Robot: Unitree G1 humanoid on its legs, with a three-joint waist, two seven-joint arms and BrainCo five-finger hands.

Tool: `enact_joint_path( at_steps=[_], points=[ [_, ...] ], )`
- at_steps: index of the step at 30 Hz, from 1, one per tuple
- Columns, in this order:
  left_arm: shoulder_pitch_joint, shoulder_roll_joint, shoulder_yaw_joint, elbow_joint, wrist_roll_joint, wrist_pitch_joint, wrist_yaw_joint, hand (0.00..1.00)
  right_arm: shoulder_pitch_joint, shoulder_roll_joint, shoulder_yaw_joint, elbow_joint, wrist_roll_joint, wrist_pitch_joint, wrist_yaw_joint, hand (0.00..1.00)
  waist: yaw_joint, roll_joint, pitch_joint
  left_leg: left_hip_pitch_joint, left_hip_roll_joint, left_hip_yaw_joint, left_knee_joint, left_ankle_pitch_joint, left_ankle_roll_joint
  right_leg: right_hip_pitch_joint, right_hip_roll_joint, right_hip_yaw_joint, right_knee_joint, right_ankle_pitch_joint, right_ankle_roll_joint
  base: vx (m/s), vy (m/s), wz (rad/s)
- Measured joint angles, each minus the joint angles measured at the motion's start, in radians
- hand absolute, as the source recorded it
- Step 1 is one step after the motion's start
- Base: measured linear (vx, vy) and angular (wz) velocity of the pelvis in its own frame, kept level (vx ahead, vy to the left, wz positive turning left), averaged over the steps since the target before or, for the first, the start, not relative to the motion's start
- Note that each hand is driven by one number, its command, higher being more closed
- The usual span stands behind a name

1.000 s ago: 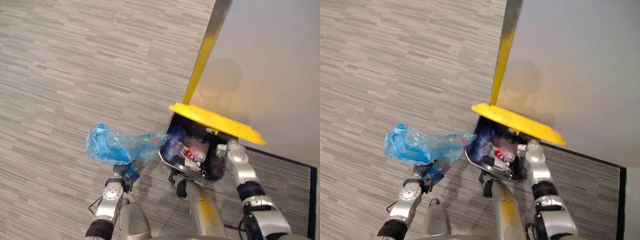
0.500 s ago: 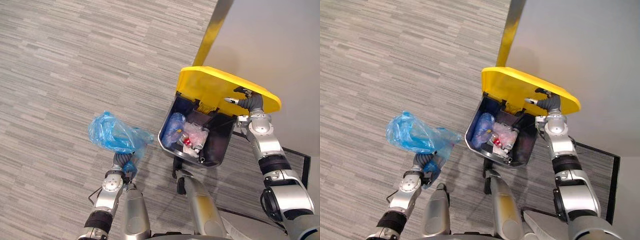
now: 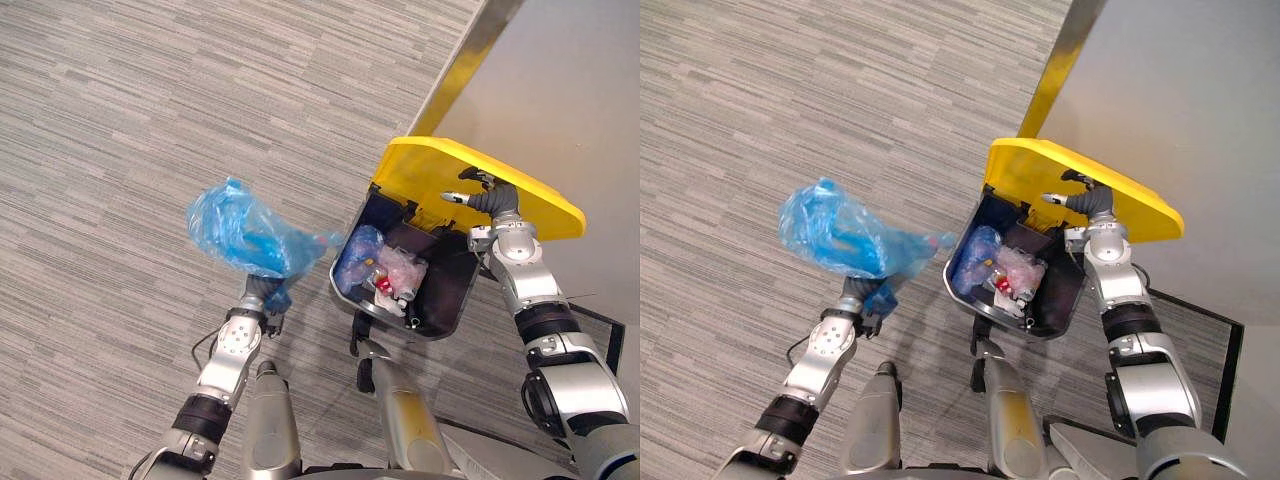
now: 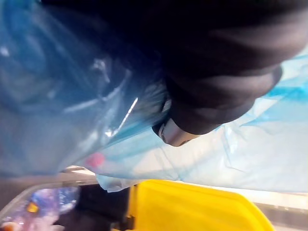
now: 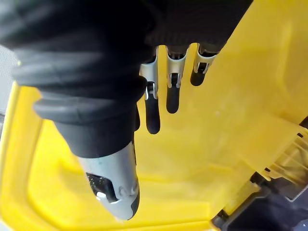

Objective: Gather rubbish on tea table into small bin, then transfer packed bag to large trash can.

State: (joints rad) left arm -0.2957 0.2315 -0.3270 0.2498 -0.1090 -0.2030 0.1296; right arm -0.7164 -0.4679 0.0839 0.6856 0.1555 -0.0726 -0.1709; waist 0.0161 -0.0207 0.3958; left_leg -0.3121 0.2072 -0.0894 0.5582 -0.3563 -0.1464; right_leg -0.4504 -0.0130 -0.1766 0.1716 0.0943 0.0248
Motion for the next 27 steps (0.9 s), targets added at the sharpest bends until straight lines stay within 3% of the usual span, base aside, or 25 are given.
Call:
enact_joint_path(
  at_steps=[9, 19, 27],
  points=[
    [-0.181, -0.034, -0.133, 0.017, -0.004, 0.0, 0.002, 1.0, -0.053, 0.011, 0.038, 0.018, -0.001, 0.011, 0.001, 0.0, -0.017, -0.001, 0.001, -0.005, 0.003, 0.028, 0.051, -0.032, 0.008, -0.002, 0.008, 0.032, 0.0, 0.015, 0.003, 0.01, 0.029, -0.11],
    [-0.526, -0.067, -0.192, 0.269, 0.021, 0.019, 0.008, 1.0, -0.253, 0.029, 0.054, -0.002, -0.001, 0.012, -0.002, 0.0, -0.067, -0.01, 0.1, -0.087, 0.0, 0.086, 0.121, -0.056, 0.017, -0.09, 0.014, 0.094, 0.003, 0.054, 0.014, -0.03, 0.012, -0.18],
    [-0.626, -0.157, -0.23, 0.447, 0.042, 0.04, 0.006, 1.0, -0.318, 0.099, 0.125, -0.073, -0.009, 0.009, -0.006, 0.0, -0.08, -0.009, 0.103, -0.196, 0.026, 0.136, 0.201, -0.096, 0.023, -0.227, 0.035, 0.143, 0.062, 0.058, 0.018, 0.01, -0.014, -0.23]
  ],
)
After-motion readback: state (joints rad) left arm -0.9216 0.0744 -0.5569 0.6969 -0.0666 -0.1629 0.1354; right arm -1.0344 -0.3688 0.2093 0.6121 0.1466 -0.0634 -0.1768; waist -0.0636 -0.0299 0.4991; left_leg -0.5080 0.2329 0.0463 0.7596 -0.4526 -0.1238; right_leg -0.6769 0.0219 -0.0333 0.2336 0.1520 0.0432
